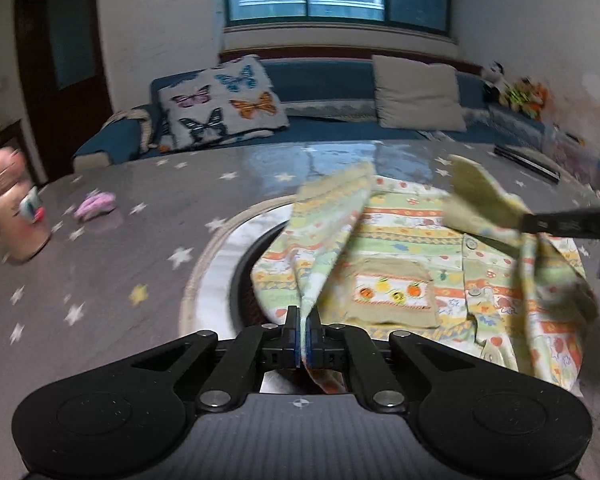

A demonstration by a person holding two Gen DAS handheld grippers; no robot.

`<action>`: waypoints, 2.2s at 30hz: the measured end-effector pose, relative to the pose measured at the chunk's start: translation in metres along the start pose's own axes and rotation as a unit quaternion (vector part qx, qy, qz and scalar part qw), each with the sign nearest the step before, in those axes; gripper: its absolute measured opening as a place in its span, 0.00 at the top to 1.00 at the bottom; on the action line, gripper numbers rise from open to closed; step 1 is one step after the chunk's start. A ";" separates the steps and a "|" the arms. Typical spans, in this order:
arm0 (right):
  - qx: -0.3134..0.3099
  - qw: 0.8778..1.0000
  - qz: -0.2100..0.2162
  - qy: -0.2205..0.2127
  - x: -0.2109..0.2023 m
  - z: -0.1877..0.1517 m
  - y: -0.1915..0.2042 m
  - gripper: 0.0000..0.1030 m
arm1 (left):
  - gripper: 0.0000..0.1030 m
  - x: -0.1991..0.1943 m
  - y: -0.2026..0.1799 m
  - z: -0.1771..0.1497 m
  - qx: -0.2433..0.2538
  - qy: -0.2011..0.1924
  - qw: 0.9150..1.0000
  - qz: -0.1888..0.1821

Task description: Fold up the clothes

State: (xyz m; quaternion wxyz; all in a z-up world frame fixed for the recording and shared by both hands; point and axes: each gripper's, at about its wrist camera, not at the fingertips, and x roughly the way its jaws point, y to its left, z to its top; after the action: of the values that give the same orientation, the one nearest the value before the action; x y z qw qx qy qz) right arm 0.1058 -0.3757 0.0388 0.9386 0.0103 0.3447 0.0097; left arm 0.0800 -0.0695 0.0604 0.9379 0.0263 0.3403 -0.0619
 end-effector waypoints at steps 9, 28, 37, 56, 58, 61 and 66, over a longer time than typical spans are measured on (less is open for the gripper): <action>0.039 0.999 -0.024 -0.025 -0.080 -0.046 -0.057 0.95 | 0.98 -0.062 0.021 -0.045 -0.055 0.002 0.998 -0.008; 0.158 0.982 -0.102 0.002 -0.170 -0.161 -0.143 0.55 | 0.59 -0.098 0.013 -0.101 -0.043 0.049 0.998 -0.007; 0.144 0.973 -0.179 -0.005 -0.154 -0.151 -0.166 0.30 | 0.24 -0.109 0.017 -0.094 -0.026 0.018 0.999 0.031; 0.135 0.978 -0.160 0.000 -0.150 -0.155 -0.173 0.28 | 0.04 -0.071 -0.007 -0.043 0.033 -0.022 0.998 0.056; 0.126 0.980 -0.154 0.004 -0.144 -0.155 -0.167 0.28 | 0.05 -0.063 -0.012 -0.039 0.045 -0.020 0.997 0.056; 0.122 0.981 -0.152 0.005 -0.138 -0.158 -0.165 0.22 | 0.10 -0.048 -0.020 -0.031 0.065 -0.019 0.997 0.041; 0.119 0.981 -0.152 0.003 -0.133 -0.155 -0.164 0.14 | 0.23 -0.008 -0.028 -0.017 0.077 0.005 0.997 0.030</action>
State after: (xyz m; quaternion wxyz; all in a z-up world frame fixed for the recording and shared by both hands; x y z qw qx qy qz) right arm -0.0937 -0.5408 0.0022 0.9202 0.0696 0.3436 -0.1742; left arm 0.0598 -0.0950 0.0521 0.9328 0.1088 0.3381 -0.0601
